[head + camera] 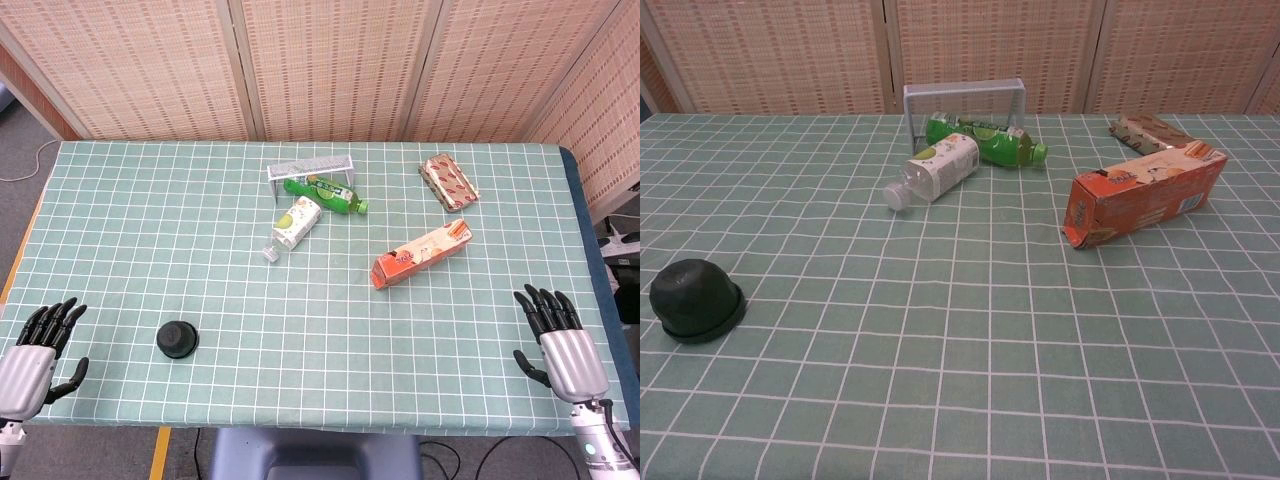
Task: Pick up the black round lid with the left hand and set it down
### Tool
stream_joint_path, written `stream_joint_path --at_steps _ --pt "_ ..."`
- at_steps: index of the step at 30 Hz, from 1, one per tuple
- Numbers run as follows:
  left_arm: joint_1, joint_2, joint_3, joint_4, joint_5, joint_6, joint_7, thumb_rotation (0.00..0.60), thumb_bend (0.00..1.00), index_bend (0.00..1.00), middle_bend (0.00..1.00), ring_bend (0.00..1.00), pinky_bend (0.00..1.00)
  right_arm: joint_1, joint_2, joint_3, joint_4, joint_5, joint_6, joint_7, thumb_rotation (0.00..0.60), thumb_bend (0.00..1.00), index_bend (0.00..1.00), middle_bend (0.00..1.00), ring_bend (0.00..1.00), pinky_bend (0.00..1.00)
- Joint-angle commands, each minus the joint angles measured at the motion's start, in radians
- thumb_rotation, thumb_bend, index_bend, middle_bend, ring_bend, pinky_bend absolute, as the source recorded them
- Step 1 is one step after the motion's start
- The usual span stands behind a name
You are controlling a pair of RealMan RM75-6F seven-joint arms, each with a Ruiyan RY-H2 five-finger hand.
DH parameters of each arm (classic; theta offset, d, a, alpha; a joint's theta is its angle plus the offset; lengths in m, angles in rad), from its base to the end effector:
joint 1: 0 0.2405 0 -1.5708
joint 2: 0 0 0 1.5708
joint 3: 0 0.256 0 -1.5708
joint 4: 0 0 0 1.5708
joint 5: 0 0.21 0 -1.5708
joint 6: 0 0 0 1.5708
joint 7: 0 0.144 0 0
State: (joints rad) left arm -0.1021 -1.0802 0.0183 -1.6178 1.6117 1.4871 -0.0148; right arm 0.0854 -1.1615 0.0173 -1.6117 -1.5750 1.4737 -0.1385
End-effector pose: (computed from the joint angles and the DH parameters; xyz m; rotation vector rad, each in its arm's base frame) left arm -0.3012 0.1709 0.1558 -1.5308 -0.8825 -0.9168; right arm -0.3002 -0.1734 0.1355 1.5071 -0.8248 0.8482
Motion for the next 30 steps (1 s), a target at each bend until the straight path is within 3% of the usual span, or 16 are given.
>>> stream_joint_path --at_steps 1,4,6,10,17,21,24,30 --pt "-0.002 -0.009 0.000 0.011 0.024 0.017 -0.008 0.600 0.46 0.00 0.00 0.00 0.07 0.000 0.002 -0.001 -0.001 -0.001 -0.001 0.001 0.600 0.23 0.00 0.00 0.00 0.00" --pt "-0.009 -0.023 0.007 0.027 0.058 0.024 -0.029 0.600 0.46 0.00 0.00 0.00 0.07 -0.002 0.006 -0.002 -0.004 -0.006 0.004 0.004 0.600 0.23 0.00 0.00 0.00 0.00" --pt "-0.036 -0.014 0.023 0.028 0.076 -0.027 -0.060 0.600 0.46 0.00 0.00 0.00 0.07 -0.004 0.007 -0.004 -0.007 -0.011 0.010 0.005 0.600 0.23 0.00 0.00 0.00 0.00" --pt "-0.157 0.091 0.056 -0.074 0.107 -0.231 -0.164 0.600 0.46 0.00 0.00 0.00 0.08 -0.008 0.011 -0.011 -0.012 -0.026 0.018 0.010 0.600 0.23 0.00 0.00 0.00 0.00" --pt "-0.345 0.248 0.048 -0.293 0.106 -0.491 -0.259 0.600 0.46 0.00 0.00 0.00 0.12 -0.011 0.028 -0.024 -0.029 -0.048 0.021 0.034 0.600 0.23 0.00 0.00 0.00 0.00" --pt "-0.410 0.285 0.028 -0.368 0.050 -0.607 -0.158 0.600 0.45 0.00 0.00 0.00 0.12 -0.010 0.035 -0.024 -0.028 -0.051 0.020 0.045 0.600 0.23 0.00 0.00 0.00 0.00" --pt "-0.453 0.286 0.007 -0.405 -0.055 -0.701 -0.055 0.600 0.45 0.00 0.00 0.00 0.11 -0.006 0.039 -0.027 -0.029 -0.049 0.007 0.050 0.600 0.23 0.00 0.00 0.00 0.00" --pt "-0.504 0.200 -0.037 -0.398 -0.286 -0.741 0.177 0.600 0.45 0.00 0.00 0.00 0.11 -0.009 0.053 -0.029 -0.036 -0.060 0.018 0.078 0.600 0.23 0.00 0.00 0.00 0.00"
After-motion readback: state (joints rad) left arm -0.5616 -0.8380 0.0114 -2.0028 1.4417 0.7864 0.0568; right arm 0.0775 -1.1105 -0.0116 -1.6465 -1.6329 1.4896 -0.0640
